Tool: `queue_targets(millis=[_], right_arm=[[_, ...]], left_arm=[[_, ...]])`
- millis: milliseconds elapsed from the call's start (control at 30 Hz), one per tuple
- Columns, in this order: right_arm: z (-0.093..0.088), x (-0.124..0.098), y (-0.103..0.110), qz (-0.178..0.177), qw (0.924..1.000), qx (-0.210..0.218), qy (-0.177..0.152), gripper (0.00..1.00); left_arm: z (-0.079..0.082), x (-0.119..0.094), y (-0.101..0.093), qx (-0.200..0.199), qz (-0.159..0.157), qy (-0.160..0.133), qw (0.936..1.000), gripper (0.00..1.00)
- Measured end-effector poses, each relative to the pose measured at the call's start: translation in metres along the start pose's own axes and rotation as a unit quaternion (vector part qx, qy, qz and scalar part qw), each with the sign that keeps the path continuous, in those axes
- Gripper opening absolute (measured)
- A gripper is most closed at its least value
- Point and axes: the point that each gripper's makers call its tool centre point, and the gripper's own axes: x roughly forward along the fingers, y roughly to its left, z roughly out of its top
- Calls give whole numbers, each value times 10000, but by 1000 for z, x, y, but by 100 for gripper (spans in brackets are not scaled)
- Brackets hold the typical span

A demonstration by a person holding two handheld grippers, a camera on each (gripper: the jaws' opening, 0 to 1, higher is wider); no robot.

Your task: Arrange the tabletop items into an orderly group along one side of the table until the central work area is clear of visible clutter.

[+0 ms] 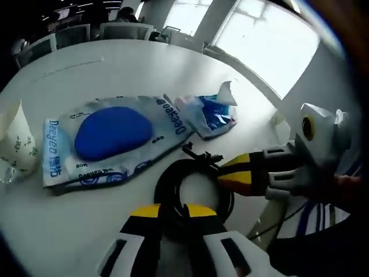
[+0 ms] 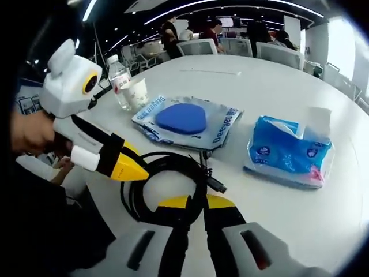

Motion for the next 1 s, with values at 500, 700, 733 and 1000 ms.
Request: queue_targets(millis=[500, 700, 733, 1000], right_arm=[[2, -13, 2, -143, 9982, 572, -124, 0], [13, -30, 1, -158, 9977, 599, -276, 0], [15, -31, 1, -167, 9977, 597, -287, 0], [26, -54, -13, -326, 9968, 626, -383, 0]], left_arm=[[4, -14, -8, -293, -229, -70, 9993, 1], [10, -25, -12, -103, -300, -199, 9993, 0], [11, -28, -14, -94, -324, -226, 9992, 0], [33, -41, -38, 104, -554, -413, 9976, 0]])
